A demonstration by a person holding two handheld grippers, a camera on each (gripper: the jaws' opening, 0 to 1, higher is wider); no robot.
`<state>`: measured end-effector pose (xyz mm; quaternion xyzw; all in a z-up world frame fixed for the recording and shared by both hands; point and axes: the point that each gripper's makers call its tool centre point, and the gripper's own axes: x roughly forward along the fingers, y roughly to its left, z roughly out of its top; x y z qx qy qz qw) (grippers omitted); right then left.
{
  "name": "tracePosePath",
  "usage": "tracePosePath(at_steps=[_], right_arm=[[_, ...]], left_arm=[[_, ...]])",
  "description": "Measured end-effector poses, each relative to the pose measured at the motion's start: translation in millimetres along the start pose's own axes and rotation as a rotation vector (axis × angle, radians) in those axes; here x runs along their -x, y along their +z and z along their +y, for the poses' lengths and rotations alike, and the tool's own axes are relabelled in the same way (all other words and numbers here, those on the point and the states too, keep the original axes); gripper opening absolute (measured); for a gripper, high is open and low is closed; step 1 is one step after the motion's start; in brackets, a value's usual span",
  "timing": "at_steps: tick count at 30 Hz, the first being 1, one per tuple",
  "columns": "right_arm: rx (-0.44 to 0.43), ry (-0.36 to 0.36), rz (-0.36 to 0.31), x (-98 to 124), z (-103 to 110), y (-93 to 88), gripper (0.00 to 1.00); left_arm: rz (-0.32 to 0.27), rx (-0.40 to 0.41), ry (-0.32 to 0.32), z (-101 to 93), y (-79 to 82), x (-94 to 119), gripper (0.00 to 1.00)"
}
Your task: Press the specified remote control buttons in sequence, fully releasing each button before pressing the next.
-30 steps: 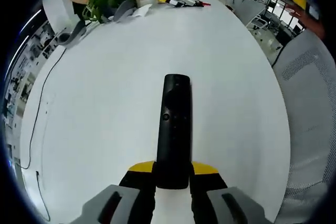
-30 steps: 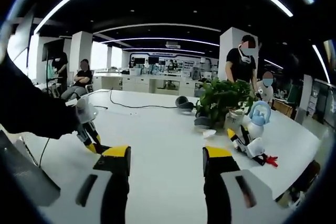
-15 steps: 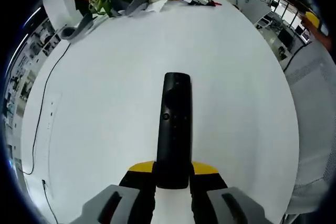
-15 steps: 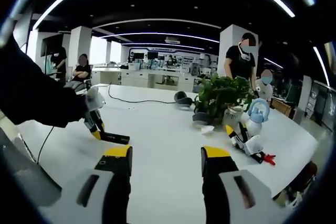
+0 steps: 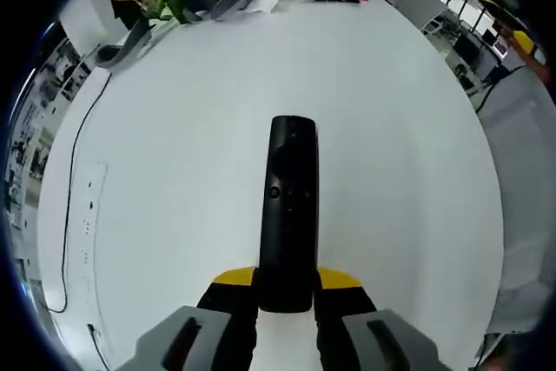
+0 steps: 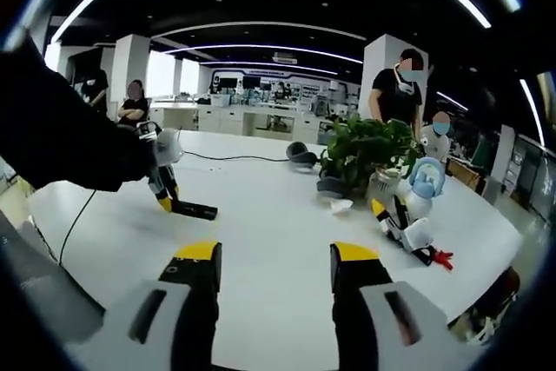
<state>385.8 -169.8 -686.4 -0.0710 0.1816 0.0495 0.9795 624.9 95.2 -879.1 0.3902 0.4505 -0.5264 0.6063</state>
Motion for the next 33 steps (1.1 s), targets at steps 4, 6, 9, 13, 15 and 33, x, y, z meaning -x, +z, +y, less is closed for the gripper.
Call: tracePosePath(at_steps=[4,6,9,13,15,33], right_arm=[[0.006,-0.008,0.005,-0.1,-1.1,-0.6,0.51],[0.008,-0.019,0.013,-0.3,-2.8,-1.8,0.51],[0.009,-0.021,0.017,-0.8,-3.0,-2.3,0.51],[0.017,-0.005,0.023,-1.3,0.7,-2.9,0.5],[0.02,-0.006,0.015,-0.7,0.5,-1.6,0.5],[0.021,-0.04,-0.056,5.4,-4.9,11.2,0.53]], left_arm=[[0.016,-0.014,0.0,9.2,-0.7,0.1,0.24],[0.023,-0.02,-0.003,10.8,-0.1,-0.2,0.24],[0.031,-0.02,-0.002,10.6,-0.4,-0.1,0.25],[0.016,-0.013,0.032,11.5,-0.9,0.7,0.27],[-0.006,0.008,0.053,11.3,-2.1,1.7,0.27],[-0.22,0.325,0.46,32.0,-21.3,24.0,0.6]])
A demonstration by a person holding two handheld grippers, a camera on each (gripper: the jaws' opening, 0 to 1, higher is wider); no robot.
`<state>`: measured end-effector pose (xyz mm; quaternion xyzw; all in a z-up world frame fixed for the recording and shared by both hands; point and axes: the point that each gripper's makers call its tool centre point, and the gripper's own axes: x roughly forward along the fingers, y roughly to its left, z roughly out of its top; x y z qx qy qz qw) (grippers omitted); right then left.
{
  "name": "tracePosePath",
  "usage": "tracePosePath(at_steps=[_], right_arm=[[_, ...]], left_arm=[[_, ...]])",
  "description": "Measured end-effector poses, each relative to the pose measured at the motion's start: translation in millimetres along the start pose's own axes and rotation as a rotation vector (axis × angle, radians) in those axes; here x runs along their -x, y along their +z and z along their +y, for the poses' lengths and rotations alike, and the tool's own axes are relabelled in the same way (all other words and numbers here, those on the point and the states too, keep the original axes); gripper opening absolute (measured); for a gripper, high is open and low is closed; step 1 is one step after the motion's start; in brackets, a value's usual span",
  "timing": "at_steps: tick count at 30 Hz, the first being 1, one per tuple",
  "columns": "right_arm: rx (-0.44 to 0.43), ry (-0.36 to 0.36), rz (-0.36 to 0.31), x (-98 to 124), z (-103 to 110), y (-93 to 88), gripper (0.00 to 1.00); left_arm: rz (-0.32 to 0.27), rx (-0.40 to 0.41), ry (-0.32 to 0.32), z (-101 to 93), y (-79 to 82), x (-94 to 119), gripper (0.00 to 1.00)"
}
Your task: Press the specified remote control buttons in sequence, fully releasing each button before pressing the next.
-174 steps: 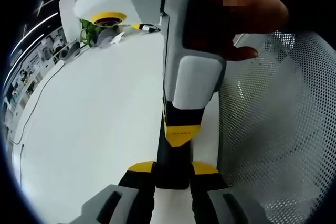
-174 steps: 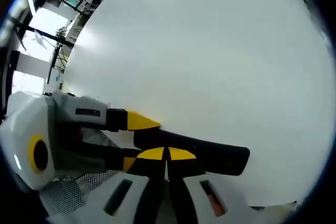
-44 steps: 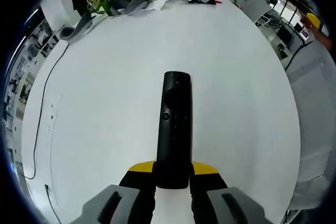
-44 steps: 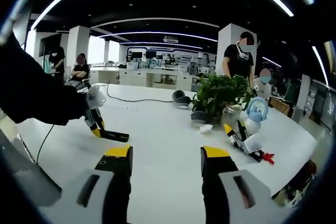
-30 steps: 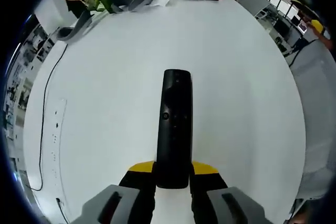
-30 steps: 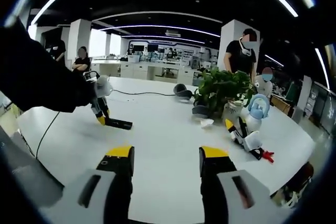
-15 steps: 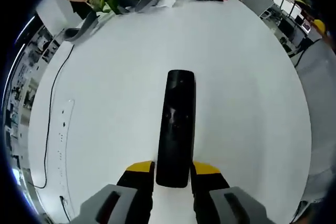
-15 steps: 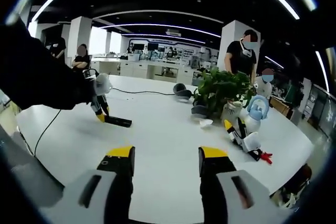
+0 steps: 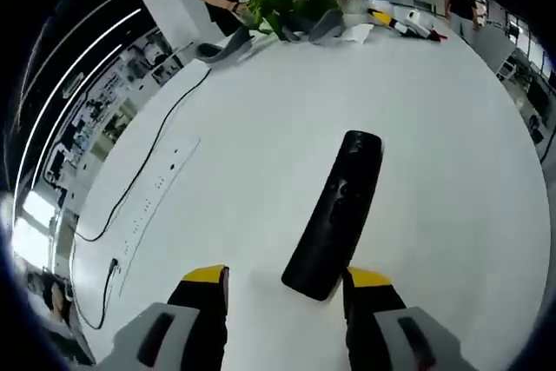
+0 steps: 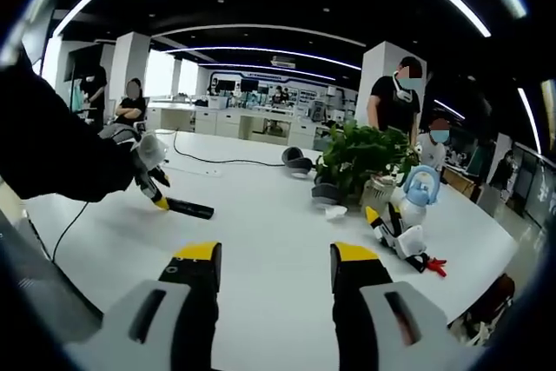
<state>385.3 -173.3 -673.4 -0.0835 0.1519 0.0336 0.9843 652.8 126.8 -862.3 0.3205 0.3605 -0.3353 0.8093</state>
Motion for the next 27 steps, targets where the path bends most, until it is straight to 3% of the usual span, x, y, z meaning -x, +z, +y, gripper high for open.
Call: tracePosePath(at_steps=[2,5,6,12,18,20,23,25,27], right_arm=[[0.019,-0.007,-0.005,0.8,0.3,0.9,0.53],[0.014,-0.004,-0.019,1.4,0.7,4.2,0.52],[0.011,-0.003,-0.018,1.5,0.9,4.2,0.52],[0.005,-0.007,-0.028,2.7,0.0,5.9,0.53],[-0.012,-0.01,-0.042,3.5,-1.8,8.3,0.54],[-0.012,-0.011,-0.044,3.6,-2.0,8.5,0.55],[-0.009,-0.018,-0.047,4.2,-3.3,9.2,0.54],[-0.012,-0.027,-0.069,6.1,-5.1,12.7,0.56],[-0.025,-0.031,-0.091,8.4,-6.5,16.1,0.57]], left_arm=[[-0.045,0.035,0.027,0.7,-1.2,4.1,0.7],[-0.036,0.098,0.042,-1.6,-11.7,13.1,0.72],[-0.077,0.138,0.03,-5.4,-10.5,15.9,0.74],[-0.172,0.3,0.026,-19.7,-18.3,31.4,0.97],[-0.222,0.364,0.045,-27.0,-29.0,52.0,1.0],[-0.266,0.395,0.065,-23.8,-27.9,61.8,1.0],[-0.384,0.522,0.04,-25.4,-17.6,86.9,1.0],[-0.413,0.521,0.081,-21.1,-19.4,102.9,1.0],[-0.436,0.549,0.07,-25.0,-19.3,116.7,1.0]])
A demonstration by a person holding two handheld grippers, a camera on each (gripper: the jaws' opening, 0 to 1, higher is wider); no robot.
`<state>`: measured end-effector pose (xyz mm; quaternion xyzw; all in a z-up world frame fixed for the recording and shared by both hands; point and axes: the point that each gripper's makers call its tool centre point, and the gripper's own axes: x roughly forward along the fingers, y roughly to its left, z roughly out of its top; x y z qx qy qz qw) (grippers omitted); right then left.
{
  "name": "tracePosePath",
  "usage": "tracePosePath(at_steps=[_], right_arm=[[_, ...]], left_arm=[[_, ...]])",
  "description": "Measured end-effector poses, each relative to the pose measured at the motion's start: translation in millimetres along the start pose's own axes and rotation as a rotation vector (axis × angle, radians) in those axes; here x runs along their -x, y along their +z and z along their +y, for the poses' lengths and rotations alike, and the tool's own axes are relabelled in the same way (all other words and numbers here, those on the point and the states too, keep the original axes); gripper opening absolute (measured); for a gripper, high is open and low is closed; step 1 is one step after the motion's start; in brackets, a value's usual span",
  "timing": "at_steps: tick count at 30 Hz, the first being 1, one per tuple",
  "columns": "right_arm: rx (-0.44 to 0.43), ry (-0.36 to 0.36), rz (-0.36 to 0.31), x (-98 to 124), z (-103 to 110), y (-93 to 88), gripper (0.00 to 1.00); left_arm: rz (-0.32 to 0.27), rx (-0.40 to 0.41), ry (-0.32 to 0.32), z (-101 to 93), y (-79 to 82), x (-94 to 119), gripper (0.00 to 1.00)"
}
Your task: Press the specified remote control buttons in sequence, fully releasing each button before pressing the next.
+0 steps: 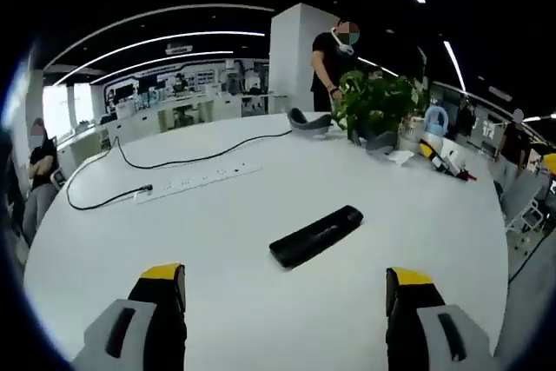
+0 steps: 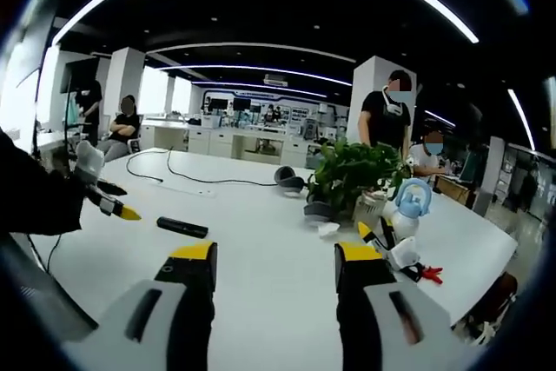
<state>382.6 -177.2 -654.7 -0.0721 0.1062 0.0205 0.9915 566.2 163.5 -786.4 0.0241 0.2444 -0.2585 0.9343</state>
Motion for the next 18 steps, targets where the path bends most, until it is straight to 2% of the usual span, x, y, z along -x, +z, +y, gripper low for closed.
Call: tracePosePath(at_steps=[2,4,8,10,12,14,18], right_arm=[[-0.01,-0.001,-0.012,0.9,-1.2,1.8,0.59],[-0.033,0.002,-0.041,1.9,-1.9,6.1,0.63],[-0.034,0.014,-0.048,0.5,0.1,6.4,0.69],[-0.031,0.022,-0.066,1.5,2.0,8.9,0.73],[-0.026,0.026,-0.08,2.0,3.1,11.1,0.75],[-0.025,0.031,-0.085,1.5,4.2,11.6,0.79],[-0.037,0.045,-0.097,0.2,6.5,13.3,0.88]], left_arm=[[-0.034,0.001,0.006,-4.6,4.4,21.1,1.0],[-0.053,-0.016,0.01,-6.3,5.2,31.4,1.0],[-0.03,-0.02,0.013,-13.4,-9.2,57.8,1.0],[-0.058,-0.009,0.027,-15.3,-9.0,73.2,1.0],[-0.076,0.033,0.042,-17.1,-8.4,88.9,1.0],[-0.075,0.103,0.031,-22.6,-11.6,102.3,1.0],[-0.112,0.165,0.05,-27.2,-10.4,126.5,1.0]])
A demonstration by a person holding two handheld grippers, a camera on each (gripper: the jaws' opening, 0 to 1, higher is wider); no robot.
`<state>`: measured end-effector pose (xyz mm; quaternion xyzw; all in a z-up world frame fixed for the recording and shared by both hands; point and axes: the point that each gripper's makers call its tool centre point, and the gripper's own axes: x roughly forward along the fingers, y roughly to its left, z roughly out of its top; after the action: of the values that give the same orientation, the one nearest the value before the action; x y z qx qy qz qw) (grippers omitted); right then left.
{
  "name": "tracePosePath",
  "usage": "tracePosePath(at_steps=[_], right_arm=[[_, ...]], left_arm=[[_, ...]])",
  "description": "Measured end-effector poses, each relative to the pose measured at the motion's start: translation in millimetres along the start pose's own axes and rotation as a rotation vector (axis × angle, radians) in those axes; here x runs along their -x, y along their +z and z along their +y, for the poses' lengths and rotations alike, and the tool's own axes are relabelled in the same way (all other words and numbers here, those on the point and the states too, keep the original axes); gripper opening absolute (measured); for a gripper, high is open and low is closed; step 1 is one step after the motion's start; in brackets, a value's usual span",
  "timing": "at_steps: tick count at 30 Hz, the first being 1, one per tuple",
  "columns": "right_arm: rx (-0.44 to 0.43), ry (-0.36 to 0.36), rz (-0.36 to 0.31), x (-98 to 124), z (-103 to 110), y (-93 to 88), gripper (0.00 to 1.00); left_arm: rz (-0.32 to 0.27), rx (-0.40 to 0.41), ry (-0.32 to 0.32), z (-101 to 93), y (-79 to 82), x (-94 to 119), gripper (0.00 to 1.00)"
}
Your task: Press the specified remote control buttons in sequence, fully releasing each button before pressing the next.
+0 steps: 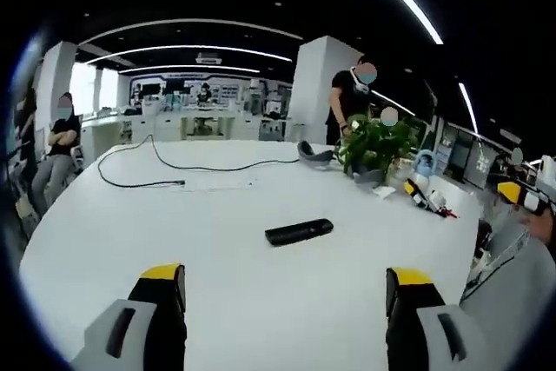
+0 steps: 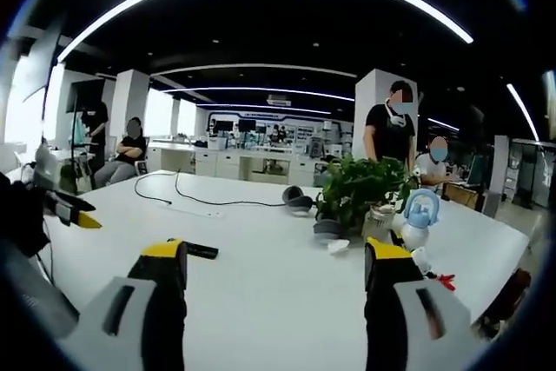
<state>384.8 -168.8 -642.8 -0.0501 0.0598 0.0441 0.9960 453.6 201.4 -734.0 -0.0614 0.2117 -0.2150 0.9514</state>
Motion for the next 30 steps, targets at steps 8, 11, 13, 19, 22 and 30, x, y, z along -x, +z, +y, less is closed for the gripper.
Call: tracePosePath(at_steps=[8,11,13,19,22,30], right_arm=[[-0.016,-0.011,-0.042,1.1,-2.9,6.1,1.0],[-0.014,-0.015,-0.044,0.9,-3.5,6.5,1.0],[-0.021,-0.014,-0.057,1.3,-3.5,8.7,1.0],[-0.03,-0.036,-0.064,2.4,-8.2,10.2,1.0],[-0.033,-0.043,-0.07,3.0,-9.3,11.6,1.0],[-0.031,-0.045,-0.069,4.0,-8.8,12.2,1.0]], left_arm=[[-0.136,0.056,0.059,-17.6,27.2,49.7,1.0],[-0.235,0.054,0.077,-24.4,40.2,64.1,1.0],[-0.227,0.071,0.091,-28.0,38.9,72.6,1.0],[-0.163,-0.055,0.143,-39.6,29.2,89.3,1.0],[-0.229,0.021,0.194,-46.9,33.0,102.3,1.0],[-0.268,0.034,0.258,-56.1,33.1,108.0,1.0]])
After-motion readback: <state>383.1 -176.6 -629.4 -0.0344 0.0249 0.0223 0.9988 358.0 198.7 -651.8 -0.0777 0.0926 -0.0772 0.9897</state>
